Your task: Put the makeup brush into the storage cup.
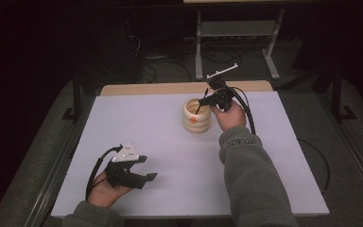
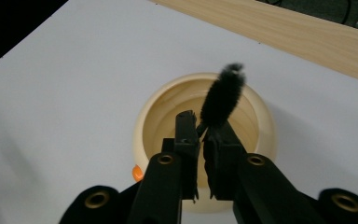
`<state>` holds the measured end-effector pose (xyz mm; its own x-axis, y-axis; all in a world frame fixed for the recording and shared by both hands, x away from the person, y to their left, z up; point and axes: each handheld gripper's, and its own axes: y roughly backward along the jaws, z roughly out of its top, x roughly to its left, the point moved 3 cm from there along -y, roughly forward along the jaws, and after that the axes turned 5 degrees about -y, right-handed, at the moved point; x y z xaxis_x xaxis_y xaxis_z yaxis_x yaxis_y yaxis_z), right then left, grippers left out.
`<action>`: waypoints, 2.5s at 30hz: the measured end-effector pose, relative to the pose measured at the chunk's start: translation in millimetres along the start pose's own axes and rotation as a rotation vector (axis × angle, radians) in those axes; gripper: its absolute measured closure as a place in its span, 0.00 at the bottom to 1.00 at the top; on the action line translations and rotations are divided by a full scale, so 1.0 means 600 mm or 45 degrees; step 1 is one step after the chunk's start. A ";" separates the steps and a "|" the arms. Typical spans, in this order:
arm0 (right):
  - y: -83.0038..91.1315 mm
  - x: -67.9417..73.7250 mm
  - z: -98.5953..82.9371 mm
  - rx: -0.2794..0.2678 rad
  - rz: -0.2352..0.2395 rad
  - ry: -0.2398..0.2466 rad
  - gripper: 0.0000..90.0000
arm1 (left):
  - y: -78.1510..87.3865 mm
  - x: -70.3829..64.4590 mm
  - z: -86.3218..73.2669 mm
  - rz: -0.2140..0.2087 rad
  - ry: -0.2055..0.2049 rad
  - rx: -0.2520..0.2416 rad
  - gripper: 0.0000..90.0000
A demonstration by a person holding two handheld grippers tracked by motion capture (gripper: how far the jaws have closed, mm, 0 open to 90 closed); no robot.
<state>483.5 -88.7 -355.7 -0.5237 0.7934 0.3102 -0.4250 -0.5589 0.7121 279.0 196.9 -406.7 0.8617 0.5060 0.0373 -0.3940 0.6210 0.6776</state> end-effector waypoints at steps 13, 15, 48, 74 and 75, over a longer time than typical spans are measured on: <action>0.030 -0.025 -0.022 -0.064 0.027 -0.010 0.62 | 0.000 0.003 -0.001 0.007 -0.003 0.013 0.32; 0.039 -0.028 -0.024 -0.081 0.040 -0.012 0.59 | -0.001 0.003 -0.002 0.009 -0.001 0.013 0.32; 0.099 -0.040 -0.083 -0.115 0.096 0.039 0.50 | 0.003 0.011 -0.004 0.038 0.036 -0.003 0.28; 0.119 -0.038 -0.132 -0.124 0.122 0.094 0.44 | 0.007 0.015 -0.004 0.045 0.049 -0.012 0.27; 0.119 -0.037 -0.133 -0.125 0.122 0.097 0.44 | 0.007 0.015 -0.004 0.045 0.048 -0.016 0.27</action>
<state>405.8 -165.6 -362.2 -0.6184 0.7167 0.3223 -0.4384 -0.6550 0.6155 284.2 205.6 -405.3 0.8344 0.5501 0.0331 -0.4282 0.6094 0.6673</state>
